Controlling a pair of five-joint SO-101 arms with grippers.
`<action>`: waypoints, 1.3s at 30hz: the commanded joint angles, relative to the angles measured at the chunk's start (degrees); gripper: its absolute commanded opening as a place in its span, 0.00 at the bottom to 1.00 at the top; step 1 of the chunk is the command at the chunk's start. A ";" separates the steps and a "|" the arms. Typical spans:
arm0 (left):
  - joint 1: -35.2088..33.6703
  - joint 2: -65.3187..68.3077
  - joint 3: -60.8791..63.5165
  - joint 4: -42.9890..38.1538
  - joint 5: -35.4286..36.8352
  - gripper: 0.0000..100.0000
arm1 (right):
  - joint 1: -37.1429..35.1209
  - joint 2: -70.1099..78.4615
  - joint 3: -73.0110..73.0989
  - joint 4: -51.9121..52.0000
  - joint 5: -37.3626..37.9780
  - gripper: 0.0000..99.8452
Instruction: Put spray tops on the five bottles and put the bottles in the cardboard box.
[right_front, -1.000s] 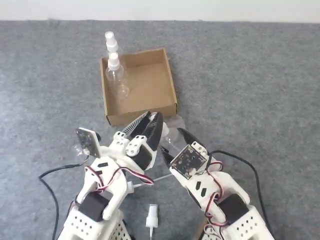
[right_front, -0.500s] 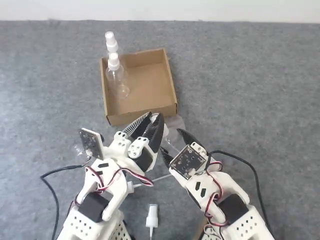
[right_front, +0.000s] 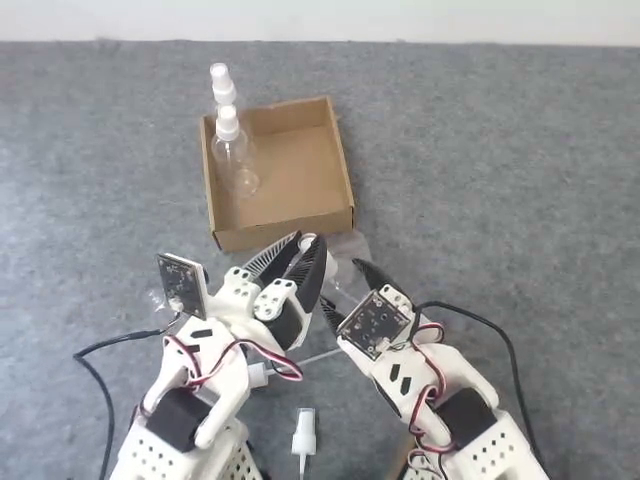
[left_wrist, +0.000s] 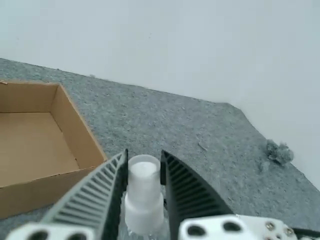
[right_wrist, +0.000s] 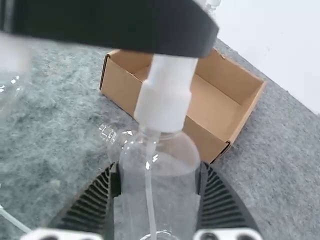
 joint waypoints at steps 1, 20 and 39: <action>1.49 -0.70 -1.19 3.34 0.09 0.01 | 2.68 -1.63 -0.88 -1.54 -0.44 0.01; 2.11 -0.70 -3.38 7.82 -0.18 0.01 | 2.51 -1.63 -0.79 -1.19 -0.44 0.01; 1.58 -0.70 -10.07 17.85 2.46 0.23 | 2.51 -1.63 0.00 -1.63 -0.44 0.01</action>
